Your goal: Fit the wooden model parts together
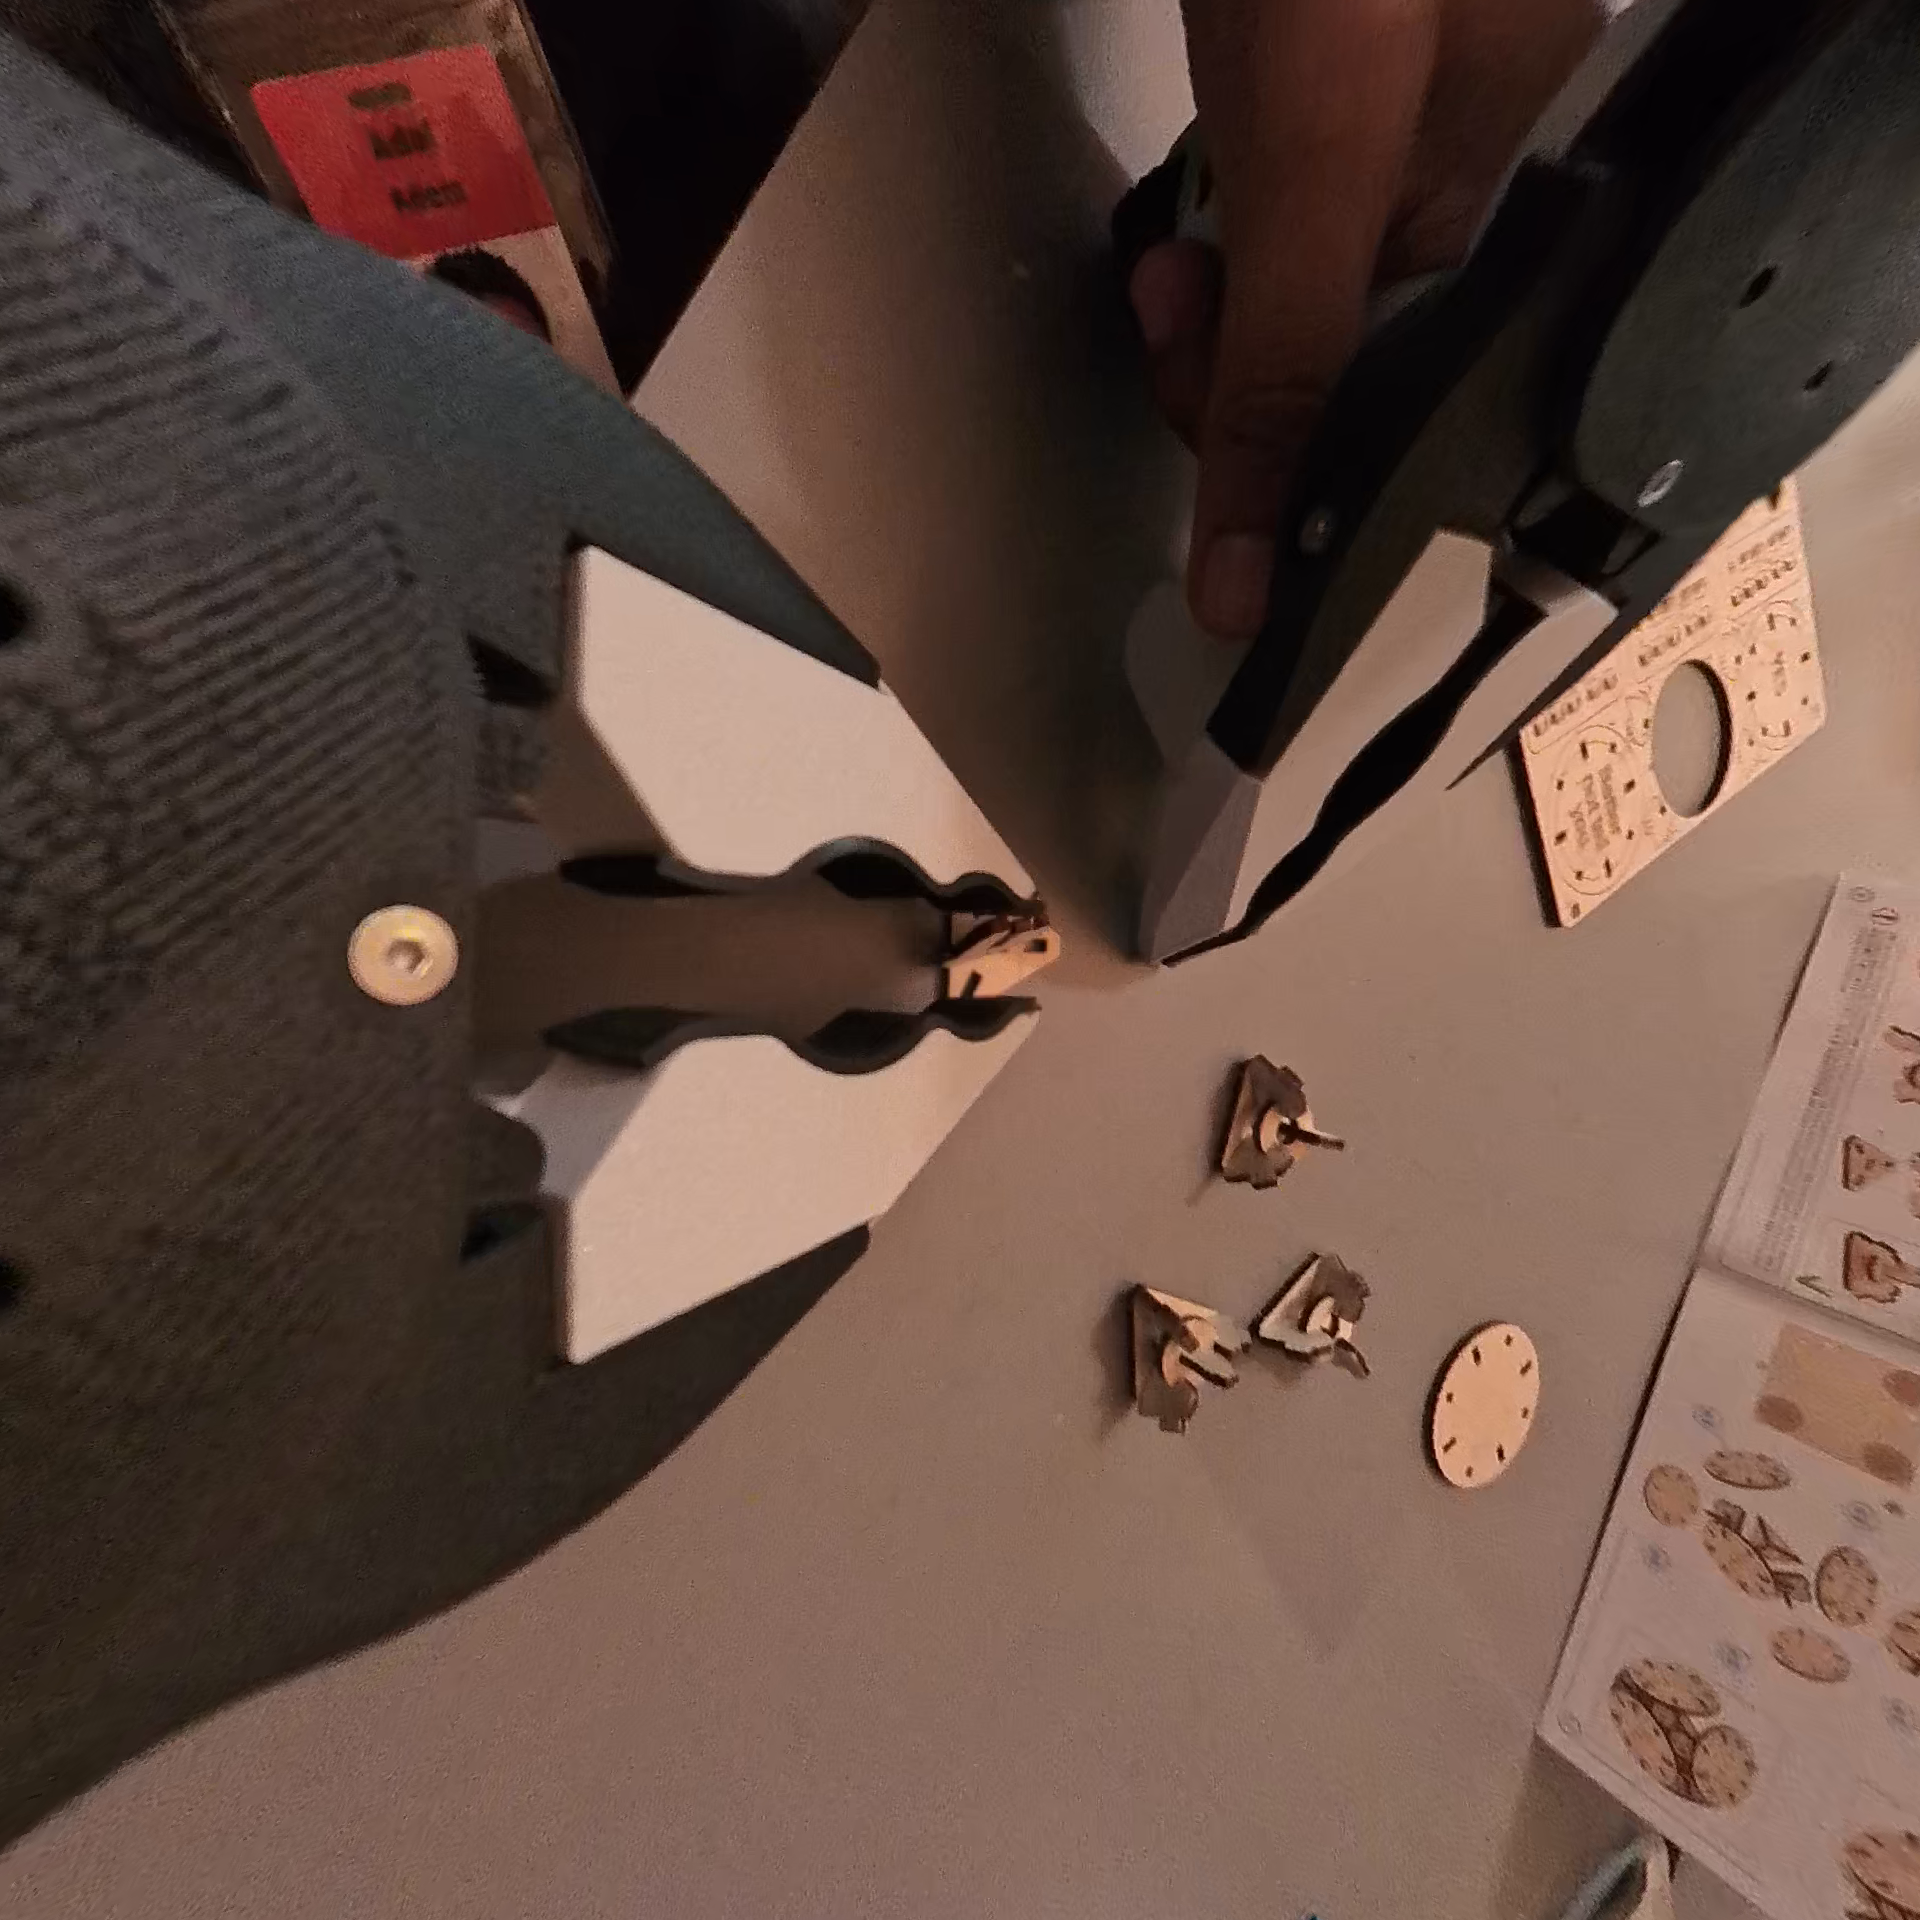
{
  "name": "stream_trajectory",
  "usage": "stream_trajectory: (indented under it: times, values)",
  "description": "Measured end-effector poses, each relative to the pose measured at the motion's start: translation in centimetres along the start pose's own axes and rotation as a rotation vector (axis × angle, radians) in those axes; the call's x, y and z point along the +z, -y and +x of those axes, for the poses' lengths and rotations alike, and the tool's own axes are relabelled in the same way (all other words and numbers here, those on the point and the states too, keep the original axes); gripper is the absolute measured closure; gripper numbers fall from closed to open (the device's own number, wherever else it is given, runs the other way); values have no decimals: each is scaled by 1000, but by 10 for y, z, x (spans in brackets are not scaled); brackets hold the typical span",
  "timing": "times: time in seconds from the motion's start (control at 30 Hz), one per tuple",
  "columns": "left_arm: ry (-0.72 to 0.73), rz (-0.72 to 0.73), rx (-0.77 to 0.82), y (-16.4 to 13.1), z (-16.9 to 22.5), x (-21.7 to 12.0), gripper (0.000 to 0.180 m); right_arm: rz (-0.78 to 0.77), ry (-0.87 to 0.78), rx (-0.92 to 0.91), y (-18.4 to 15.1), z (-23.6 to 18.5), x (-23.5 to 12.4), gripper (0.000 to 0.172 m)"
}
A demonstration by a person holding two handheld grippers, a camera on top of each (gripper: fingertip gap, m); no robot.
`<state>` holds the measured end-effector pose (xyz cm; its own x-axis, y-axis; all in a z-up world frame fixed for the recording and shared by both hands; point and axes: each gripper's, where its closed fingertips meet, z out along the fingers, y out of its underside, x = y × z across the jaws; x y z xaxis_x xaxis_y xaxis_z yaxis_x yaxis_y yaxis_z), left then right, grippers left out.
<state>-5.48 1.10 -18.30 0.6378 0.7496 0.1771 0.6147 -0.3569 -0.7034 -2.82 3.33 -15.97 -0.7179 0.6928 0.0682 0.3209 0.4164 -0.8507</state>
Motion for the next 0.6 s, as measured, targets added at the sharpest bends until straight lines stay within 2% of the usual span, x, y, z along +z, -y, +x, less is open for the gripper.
stream_trajectory:
  times: [0.3,0.33,0.37,0.4,0.5,0.57,0.6]
  values:
    - [-39,0,-25,-1,2,-1,179,-51,31,42,-2,0,3,156]
    - [-47,0,-23,-1,3,-1,180,-64,25,34,-4,1,5,158]
    - [-59,0,-21,-2,5,-2,180,-71,22,28,-5,1,7,170]
    - [-74,8,-21,-1,7,-3,180,-65,25,28,-4,0,7,171]
    - [-80,127,-76,14,-1,-14,180,48,31,100,17,6,-5,171]
    - [-167,209,-104,23,4,-24,178,175,95,205,40,9,-22,171]
    - [-256,242,-123,27,13,-30,175,248,158,275,52,8,-32,171]
